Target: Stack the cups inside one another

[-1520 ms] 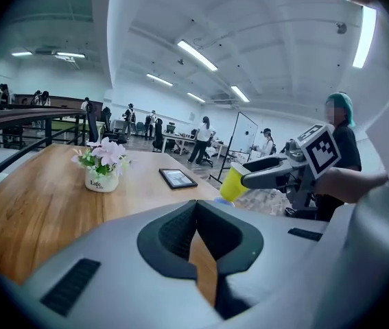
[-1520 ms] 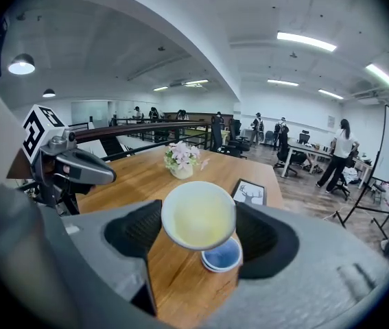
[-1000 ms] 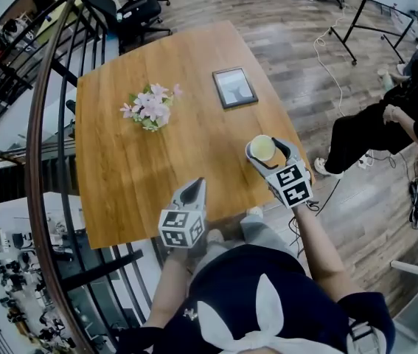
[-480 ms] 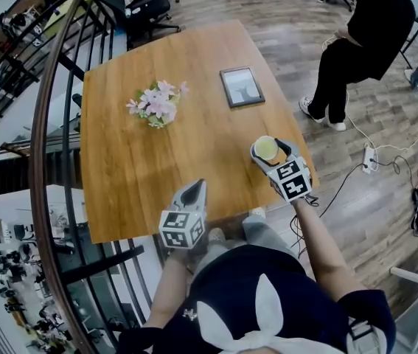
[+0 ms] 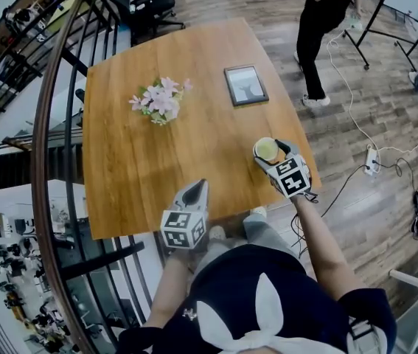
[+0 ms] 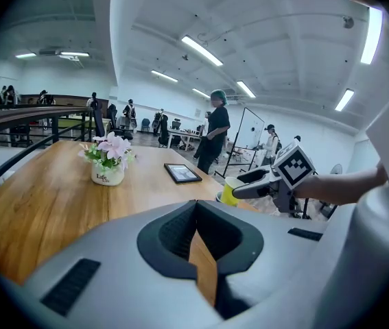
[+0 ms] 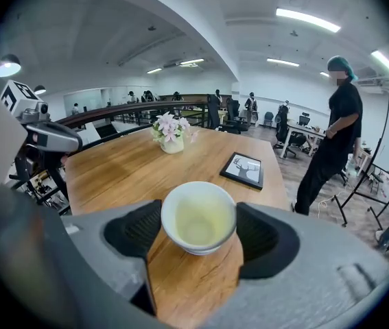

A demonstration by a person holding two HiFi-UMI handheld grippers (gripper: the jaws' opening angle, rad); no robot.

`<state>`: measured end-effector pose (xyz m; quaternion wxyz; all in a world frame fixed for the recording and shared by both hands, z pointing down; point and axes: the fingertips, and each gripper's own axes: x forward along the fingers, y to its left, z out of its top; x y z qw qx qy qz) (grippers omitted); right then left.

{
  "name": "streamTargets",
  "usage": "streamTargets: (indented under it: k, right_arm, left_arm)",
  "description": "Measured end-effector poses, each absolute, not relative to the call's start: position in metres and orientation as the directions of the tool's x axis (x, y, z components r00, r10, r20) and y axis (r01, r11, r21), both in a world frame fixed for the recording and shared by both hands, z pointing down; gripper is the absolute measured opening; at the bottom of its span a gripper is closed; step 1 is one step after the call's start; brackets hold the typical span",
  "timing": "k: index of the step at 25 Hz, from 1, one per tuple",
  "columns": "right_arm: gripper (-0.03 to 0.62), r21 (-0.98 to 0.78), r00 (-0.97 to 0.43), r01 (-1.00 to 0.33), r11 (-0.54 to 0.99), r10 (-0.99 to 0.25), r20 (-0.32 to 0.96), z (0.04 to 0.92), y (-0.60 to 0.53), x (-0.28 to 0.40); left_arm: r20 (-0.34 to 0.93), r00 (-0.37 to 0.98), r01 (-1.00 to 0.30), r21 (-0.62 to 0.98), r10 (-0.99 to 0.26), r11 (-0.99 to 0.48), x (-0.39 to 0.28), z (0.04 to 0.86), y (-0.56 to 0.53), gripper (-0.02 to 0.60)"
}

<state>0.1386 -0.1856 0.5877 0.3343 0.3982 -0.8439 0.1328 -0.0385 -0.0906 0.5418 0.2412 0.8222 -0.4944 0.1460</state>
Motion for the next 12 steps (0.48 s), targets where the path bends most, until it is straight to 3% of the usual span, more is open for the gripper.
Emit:
streamTargets:
  k: [12]
  right_arm:
    - [0.344, 0.066, -0.457, -0.777, 0.626, -0.633, 0.625, 0.571, -0.187, 0.143]
  left_arm:
    - [0.477, 0.469, -0.883, 0.252, -0.743, -0.395, -0.038, 0.541, -0.09, 0.017]
